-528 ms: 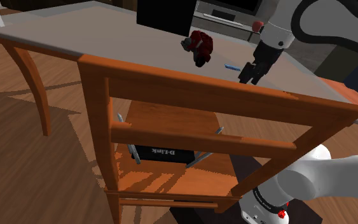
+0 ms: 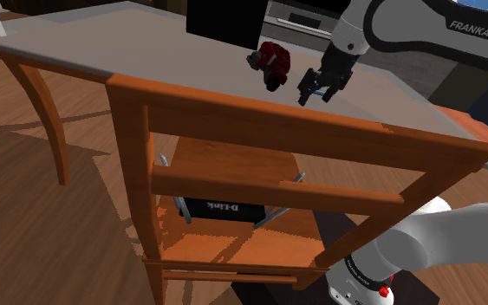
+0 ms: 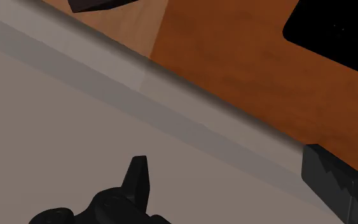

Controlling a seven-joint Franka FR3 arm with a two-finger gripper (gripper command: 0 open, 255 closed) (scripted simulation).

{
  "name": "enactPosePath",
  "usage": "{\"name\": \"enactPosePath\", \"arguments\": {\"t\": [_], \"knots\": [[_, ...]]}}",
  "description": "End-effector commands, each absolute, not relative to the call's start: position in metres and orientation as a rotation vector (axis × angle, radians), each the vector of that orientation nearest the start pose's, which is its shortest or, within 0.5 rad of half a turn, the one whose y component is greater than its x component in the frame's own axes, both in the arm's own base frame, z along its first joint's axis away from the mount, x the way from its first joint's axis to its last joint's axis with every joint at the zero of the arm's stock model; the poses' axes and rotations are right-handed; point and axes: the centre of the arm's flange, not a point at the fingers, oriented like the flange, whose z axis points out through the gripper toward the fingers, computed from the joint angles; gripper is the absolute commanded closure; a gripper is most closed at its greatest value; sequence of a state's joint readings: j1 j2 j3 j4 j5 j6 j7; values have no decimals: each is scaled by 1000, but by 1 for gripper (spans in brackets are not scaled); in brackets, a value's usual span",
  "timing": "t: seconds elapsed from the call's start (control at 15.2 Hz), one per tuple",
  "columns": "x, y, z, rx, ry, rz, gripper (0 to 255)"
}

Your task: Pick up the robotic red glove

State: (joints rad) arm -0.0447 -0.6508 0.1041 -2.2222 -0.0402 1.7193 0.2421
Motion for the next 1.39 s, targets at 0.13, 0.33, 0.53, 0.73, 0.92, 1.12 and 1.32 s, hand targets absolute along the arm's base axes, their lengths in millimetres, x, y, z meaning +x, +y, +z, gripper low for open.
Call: {"name": "enactPosePath", "arguments": {"t": [0.13, 0.33, 0.53, 0.73, 0.92, 1.12, 1.32], "knots": [[404, 35, 630, -3174, 492, -377, 0], [435, 38, 638, -3148, 622, -465, 0], [466, 40, 648, -3113, 751, -553, 0], [486, 39, 650, -3087, 835, -609, 0], [486, 39, 634, -3087, 835, -609, 0], [486, 39, 618, -3087, 835, -609, 0], [486, 39, 615, -3087, 835, -609, 0]]}}
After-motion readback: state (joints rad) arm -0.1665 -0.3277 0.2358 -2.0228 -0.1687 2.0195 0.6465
